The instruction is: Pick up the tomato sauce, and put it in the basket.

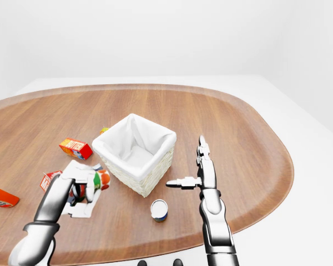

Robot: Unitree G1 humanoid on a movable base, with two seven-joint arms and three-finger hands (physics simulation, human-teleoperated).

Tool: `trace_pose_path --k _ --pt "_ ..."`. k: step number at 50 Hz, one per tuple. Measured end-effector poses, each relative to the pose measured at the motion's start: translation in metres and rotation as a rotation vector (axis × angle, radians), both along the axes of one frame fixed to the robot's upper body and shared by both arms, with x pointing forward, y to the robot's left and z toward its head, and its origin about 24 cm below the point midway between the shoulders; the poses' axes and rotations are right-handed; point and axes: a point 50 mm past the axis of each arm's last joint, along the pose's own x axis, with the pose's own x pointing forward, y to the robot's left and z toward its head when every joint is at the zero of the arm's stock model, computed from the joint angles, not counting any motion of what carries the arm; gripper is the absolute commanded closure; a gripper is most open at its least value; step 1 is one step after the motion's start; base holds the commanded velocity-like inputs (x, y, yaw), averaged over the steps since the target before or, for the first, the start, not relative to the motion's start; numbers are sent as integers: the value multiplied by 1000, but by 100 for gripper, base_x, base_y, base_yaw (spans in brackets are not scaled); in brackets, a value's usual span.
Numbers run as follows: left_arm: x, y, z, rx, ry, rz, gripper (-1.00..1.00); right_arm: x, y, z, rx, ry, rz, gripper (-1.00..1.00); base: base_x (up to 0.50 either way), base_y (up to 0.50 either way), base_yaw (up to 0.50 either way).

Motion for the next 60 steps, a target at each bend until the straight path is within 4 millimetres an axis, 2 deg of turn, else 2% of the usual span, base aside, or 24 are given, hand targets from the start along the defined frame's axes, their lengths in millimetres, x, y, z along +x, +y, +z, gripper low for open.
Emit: trace_pose_path --k 40,60 --pt "8 0 31 -6 -58 5 100 0 0 -1 1 5 0 -100 0 0 0" --pt "19 -16 60 56 -195 -77 100 1 1 -4 -1 8 1 -100 0 0 0"
